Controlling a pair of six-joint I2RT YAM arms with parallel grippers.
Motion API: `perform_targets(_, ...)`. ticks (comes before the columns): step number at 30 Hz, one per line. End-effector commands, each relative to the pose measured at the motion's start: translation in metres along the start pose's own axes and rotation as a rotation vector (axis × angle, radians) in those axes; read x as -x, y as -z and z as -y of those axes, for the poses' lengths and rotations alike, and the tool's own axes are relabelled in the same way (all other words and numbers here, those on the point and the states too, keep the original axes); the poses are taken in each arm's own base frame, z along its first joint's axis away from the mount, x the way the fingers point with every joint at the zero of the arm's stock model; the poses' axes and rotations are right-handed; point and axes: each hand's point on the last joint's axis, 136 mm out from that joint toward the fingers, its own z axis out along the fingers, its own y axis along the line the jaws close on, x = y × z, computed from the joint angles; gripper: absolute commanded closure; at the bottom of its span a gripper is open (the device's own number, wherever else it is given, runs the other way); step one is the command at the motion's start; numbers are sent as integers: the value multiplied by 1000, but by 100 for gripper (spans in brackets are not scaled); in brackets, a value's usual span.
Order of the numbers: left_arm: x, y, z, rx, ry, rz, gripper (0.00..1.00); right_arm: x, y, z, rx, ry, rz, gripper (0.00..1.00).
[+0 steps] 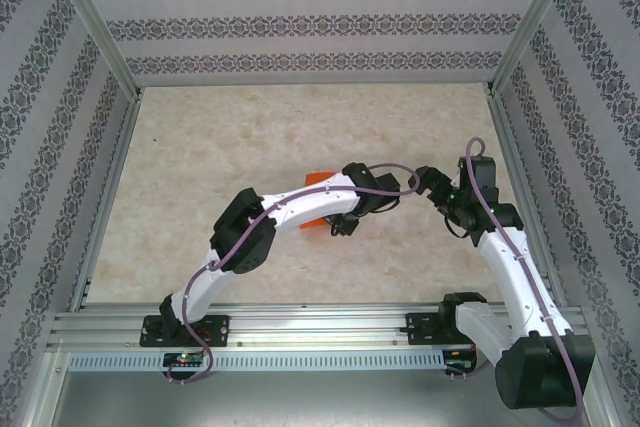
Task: Fold a paper plane with a square sheet of paper (fold left side to right side)
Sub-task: Turn over the paper at the center of the table, then third fold the triangle at the center of the table.
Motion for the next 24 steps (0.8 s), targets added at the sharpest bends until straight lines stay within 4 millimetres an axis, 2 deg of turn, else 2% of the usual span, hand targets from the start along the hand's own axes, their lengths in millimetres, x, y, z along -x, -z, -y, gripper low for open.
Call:
perform_targets(1, 21, 47, 13, -237, 26, 140, 44, -1, -3, 4, -6, -1, -4, 2)
perform_targets(5, 27, 65, 4, -433, 105, 205, 39, -7, -10, -5, 47, 10, -53, 2)
perform_targets(8, 26, 72, -17, -517, 187, 252, 34, -13, -19, -17, 117, 4, -94, 5)
perform_targets(10, 24, 70, -35, -570, 254, 276, 32, -19, -27, -34, 198, 4, -131, 8)
perform_targets(14, 18, 59, -67, -691, 418, 318, 28, -41, -47, -69, 280, 57, -207, 17)
perform_targets(19, 5, 33, -103, -805, 632, 347, 23, -77, -82, -120, 354, 137, -323, 28)
perform_targets(24, -2, 15, -109, -914, 742, 345, 22, -96, -115, -161, 410, 193, -369, 30)
